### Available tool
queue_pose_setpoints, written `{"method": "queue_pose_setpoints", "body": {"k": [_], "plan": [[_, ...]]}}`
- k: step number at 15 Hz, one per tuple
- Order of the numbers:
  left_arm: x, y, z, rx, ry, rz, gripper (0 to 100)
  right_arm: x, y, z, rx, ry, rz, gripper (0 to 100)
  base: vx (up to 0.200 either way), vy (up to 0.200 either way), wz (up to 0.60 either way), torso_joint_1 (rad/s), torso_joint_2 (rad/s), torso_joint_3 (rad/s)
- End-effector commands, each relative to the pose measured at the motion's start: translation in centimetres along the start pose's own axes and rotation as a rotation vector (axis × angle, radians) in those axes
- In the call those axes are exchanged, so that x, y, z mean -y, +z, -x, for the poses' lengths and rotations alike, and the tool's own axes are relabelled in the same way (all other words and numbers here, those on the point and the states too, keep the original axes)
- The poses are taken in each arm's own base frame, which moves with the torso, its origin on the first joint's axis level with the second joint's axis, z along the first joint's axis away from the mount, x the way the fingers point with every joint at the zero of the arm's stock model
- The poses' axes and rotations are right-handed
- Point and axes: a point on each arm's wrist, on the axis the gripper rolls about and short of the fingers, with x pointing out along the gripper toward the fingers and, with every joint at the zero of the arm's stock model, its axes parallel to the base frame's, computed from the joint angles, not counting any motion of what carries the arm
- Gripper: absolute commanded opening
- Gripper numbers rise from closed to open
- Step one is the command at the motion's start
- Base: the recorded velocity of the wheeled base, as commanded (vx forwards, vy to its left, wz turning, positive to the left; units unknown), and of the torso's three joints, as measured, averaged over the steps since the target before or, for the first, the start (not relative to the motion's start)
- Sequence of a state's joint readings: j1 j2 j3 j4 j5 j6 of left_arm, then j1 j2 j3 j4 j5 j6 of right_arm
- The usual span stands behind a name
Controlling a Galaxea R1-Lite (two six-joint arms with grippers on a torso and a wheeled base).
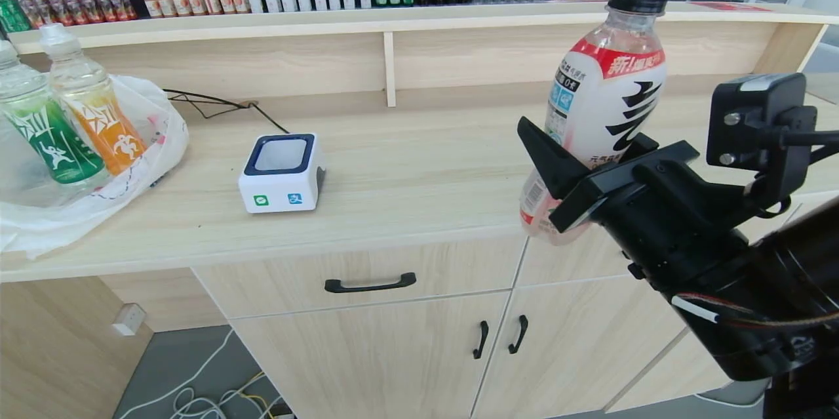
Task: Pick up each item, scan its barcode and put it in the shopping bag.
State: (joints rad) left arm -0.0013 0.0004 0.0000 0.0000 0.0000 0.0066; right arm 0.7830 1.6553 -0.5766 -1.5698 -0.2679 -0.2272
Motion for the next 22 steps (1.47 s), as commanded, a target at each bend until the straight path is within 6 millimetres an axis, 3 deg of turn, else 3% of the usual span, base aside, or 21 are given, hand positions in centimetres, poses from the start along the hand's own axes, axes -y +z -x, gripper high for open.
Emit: {"method": "queue_pose_setpoints", "body": {"k": [1,6,13,18,22], "plan": [[0.0,0.0,0.0,0.000,0.000,0.000,100,-0.1,-0.2,-0.1,-0.004,0.001,-0.002,0,0.000,0.000,0.00,0.000,0.00,0.000],[0.0,0.0,0.0,0.000,0.000,0.000,100,-0.7,-0.8,-1.8,0.014,0.016,-0.018,0,0.000,0.160,0.00,0.001,0.00,0.002],[0.0,0.0,0.0,0.000,0.001,0.005,100,-0.6,-2.1,-1.7,-0.023,0.038,-0.048,0,0.000,0.200,0.00,0.004,0.00,0.002],[0.0,0.0,0.0,0.000,0.000,0.005,100,-0.2,-1.7,-1.8,-0.009,0.025,-0.059,0,0.000,0.200,0.36,0.003,0.00,0.002],[0.0,0.0,0.0,0.000,0.000,0.004,100,0.2,-0.3,-1.6,0.033,0.024,-0.030,0,0.000,0.200,0.00,0.004,0.01,0.004]]}}
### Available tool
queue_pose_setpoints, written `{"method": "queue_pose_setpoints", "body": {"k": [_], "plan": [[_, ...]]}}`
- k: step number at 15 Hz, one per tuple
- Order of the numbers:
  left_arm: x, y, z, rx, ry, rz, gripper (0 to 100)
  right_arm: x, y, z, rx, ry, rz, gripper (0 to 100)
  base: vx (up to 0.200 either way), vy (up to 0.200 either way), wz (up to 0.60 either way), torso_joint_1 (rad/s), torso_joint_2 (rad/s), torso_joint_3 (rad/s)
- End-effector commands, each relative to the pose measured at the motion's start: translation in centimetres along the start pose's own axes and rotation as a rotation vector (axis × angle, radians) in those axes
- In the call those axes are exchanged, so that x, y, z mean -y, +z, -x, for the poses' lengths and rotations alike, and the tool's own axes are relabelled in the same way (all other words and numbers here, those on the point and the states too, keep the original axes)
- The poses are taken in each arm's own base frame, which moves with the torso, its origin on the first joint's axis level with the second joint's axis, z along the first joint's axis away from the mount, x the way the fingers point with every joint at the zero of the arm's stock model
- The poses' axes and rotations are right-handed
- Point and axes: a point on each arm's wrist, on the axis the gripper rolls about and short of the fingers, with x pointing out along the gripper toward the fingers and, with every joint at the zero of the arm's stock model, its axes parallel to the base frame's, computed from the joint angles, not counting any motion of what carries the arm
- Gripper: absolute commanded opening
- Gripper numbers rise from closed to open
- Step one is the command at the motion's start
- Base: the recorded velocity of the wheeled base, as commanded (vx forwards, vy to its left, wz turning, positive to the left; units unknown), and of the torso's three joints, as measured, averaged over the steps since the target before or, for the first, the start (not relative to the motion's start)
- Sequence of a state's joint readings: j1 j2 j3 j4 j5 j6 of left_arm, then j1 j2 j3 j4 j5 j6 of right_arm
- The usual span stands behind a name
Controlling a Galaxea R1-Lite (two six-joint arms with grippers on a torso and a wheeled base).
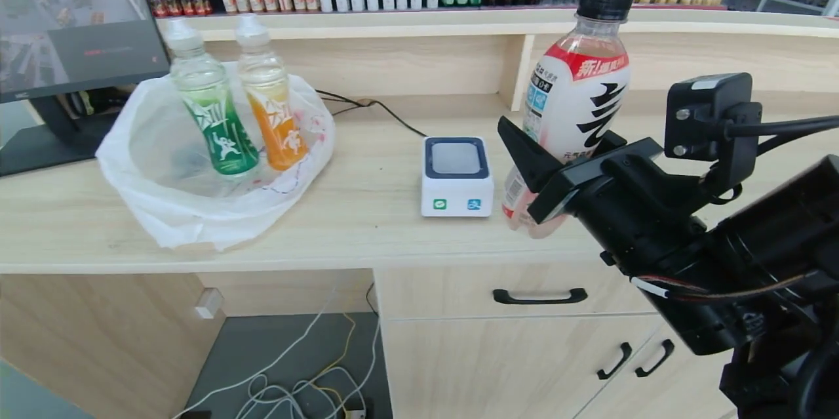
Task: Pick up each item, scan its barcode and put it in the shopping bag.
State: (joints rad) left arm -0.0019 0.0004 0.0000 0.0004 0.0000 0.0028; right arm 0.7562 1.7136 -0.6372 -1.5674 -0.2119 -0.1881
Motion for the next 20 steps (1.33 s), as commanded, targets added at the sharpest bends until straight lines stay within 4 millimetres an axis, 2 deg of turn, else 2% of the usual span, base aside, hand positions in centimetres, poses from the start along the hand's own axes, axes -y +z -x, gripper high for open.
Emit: {"method": "queue_pose_setpoints", "body": {"k": [1,7,12,18,20], "plan": [[0.0,0.0,0.0,0.001,0.000,-0.002,100,0.2,0.8,0.0,0.028,-0.007,-0.002,0,0.000,0.200,0.00,0.007,0.00,0.002],[0.0,0.0,0.0,0.001,0.000,-0.005,100,0.1,1.1,-0.6,0.051,-0.013,0.022,0,0.000,0.000,0.00,0.000,0.00,0.000],[0.0,0.0,0.0,0.001,0.000,-0.003,100,-0.2,2.4,-3.4,0.132,-0.018,0.091,0,0.000,0.000,0.00,0.000,0.00,0.000],[0.0,0.0,0.0,0.001,0.000,-0.003,100,2.0,3.3,-5.8,0.129,0.029,0.168,0,0.000,0.000,0.00,0.000,0.00,0.000],[0.0,0.0,0.0,0.001,0.000,-0.003,100,5.1,3.6,-6.3,0.151,0.016,0.289,0,0.000,0.000,0.00,0.000,0.00,0.000]]}}
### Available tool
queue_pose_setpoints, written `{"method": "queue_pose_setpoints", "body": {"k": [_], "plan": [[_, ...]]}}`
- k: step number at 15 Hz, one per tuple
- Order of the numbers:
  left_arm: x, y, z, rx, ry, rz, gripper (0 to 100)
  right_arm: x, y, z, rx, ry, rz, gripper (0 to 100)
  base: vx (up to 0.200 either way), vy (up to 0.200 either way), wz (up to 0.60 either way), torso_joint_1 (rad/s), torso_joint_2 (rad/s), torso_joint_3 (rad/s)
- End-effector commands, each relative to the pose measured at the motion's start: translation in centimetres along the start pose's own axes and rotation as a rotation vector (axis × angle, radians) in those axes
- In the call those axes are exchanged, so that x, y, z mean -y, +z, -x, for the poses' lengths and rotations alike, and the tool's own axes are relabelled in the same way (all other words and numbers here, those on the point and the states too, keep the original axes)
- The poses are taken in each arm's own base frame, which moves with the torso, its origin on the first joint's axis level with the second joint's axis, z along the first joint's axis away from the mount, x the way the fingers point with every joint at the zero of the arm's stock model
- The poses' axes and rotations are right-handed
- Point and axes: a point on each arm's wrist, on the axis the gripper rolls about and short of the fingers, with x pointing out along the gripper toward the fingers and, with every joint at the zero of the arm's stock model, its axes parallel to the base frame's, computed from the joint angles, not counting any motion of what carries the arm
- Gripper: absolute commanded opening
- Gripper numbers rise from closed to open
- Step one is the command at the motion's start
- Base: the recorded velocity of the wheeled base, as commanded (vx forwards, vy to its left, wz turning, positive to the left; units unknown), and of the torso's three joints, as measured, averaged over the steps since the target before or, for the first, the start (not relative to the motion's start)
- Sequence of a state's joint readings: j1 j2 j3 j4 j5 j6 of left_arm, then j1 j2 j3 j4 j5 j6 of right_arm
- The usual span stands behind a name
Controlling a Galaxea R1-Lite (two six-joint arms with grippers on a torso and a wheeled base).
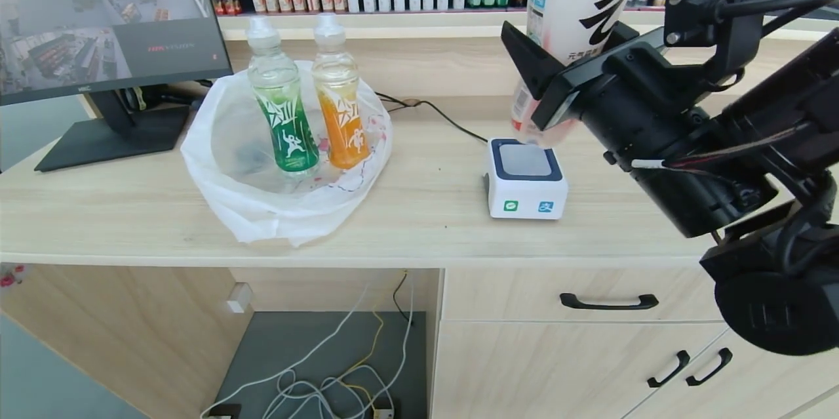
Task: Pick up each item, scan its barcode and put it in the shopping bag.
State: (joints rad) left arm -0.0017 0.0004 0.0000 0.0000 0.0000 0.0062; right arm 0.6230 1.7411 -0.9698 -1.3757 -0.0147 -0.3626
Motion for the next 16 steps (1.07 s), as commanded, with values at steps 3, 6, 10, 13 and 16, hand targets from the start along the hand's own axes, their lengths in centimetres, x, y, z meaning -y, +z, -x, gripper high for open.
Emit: {"method": "queue_pose_setpoints", "body": {"k": [3,6,10,13,16], "plan": [[0.0,0.0,0.0,0.000,0.000,0.000,100,4.0,-0.8,-0.3,0.031,0.037,0.155,0,0.000,0.000,0.00,0.000,0.00,0.000],[0.0,0.0,0.0,0.000,0.000,0.000,100,4.1,-2.6,-0.3,0.072,0.265,0.244,0,0.000,0.000,0.00,0.000,0.00,0.000],[0.0,0.0,0.0,0.000,0.000,0.000,100,4.7,-4.2,-0.3,0.045,0.288,0.297,0,0.000,0.000,0.00,0.000,0.00,0.000],[0.0,0.0,0.0,0.000,0.000,0.000,100,4.9,-4.4,-1.2,0.089,0.307,0.367,0,0.000,0.000,0.00,0.000,0.00,0.000],[0.0,0.0,0.0,0.000,0.000,0.000,100,5.3,-5.2,-2.8,0.178,0.383,0.459,0,0.000,0.000,0.00,0.000,0.00,0.000]]}}
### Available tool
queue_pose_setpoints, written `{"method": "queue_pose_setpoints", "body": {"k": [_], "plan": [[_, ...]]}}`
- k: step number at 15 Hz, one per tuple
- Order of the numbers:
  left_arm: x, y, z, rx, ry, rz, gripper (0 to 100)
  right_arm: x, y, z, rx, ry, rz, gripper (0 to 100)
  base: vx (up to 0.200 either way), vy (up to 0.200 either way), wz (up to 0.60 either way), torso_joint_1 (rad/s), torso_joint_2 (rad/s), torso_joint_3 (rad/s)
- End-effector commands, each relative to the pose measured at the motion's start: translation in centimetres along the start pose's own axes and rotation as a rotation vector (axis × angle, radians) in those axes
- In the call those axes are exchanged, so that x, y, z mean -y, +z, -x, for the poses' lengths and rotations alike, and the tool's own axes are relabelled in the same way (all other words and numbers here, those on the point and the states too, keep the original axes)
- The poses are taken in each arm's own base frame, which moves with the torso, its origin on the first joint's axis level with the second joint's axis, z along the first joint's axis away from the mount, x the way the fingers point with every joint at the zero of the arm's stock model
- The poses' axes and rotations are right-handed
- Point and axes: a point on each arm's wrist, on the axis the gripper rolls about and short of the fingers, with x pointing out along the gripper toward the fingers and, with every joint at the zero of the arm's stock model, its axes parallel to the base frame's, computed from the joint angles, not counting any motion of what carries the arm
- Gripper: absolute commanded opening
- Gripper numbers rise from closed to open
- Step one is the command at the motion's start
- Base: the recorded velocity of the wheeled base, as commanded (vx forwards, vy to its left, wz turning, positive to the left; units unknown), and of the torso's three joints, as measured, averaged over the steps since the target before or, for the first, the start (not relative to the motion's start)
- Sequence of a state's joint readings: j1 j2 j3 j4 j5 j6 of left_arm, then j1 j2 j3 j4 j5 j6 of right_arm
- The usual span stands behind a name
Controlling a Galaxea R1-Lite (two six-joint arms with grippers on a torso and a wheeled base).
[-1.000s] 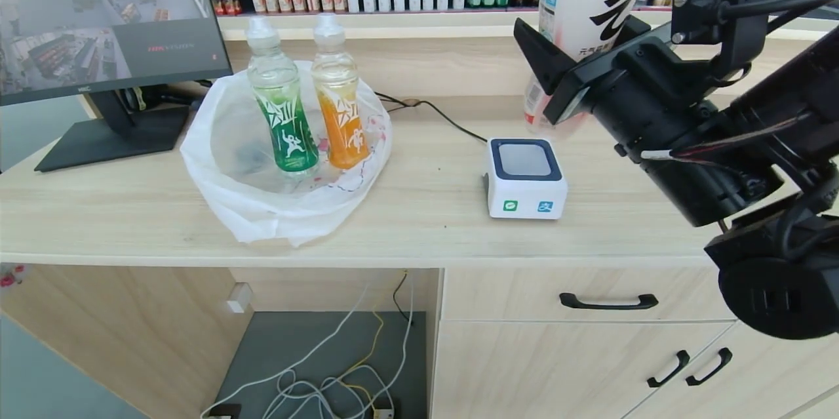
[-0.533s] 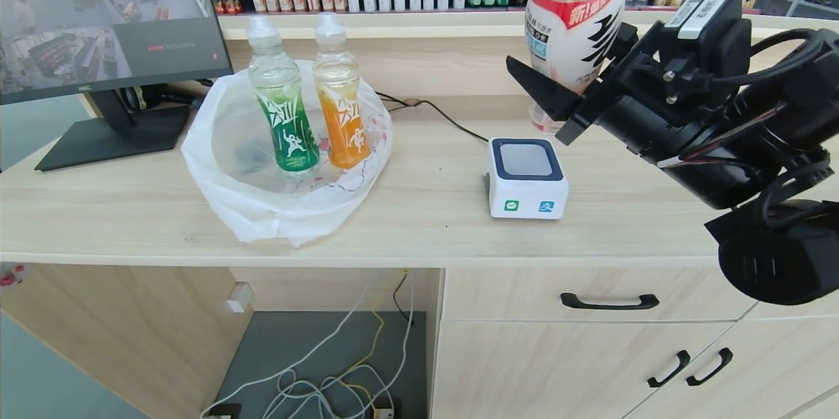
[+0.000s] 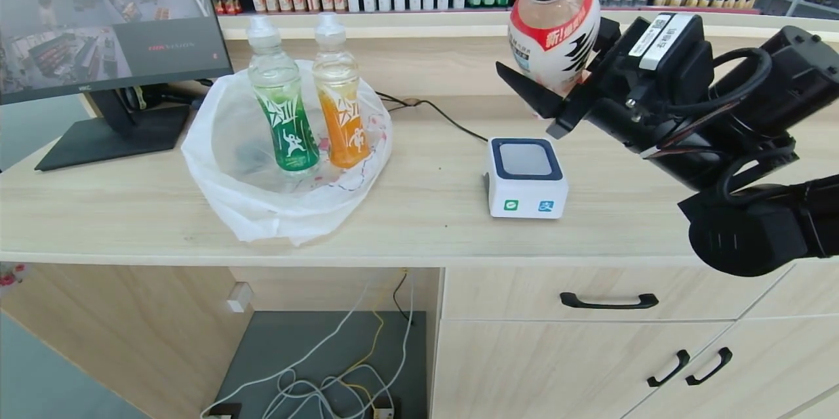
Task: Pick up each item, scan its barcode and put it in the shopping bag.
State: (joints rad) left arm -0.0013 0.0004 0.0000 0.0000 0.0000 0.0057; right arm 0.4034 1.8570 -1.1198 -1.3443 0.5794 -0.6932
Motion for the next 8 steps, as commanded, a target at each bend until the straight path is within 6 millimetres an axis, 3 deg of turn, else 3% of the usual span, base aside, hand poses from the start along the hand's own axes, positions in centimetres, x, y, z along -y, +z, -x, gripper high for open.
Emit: {"method": "queue_pose_setpoints", "body": {"k": [1,8], "plan": [[0.0,0.0,0.0,0.000,0.000,0.000,100,-0.3,-1.4,-0.5,0.001,0.016,0.020,0,0.000,0.000,0.00,0.000,0.00,0.000],[0.0,0.0,0.0,0.000,0.000,0.000,100,-1.5,-4.8,0.8,0.073,0.202,0.127,0,0.000,0.000,0.00,0.000,0.00,0.000]]}}
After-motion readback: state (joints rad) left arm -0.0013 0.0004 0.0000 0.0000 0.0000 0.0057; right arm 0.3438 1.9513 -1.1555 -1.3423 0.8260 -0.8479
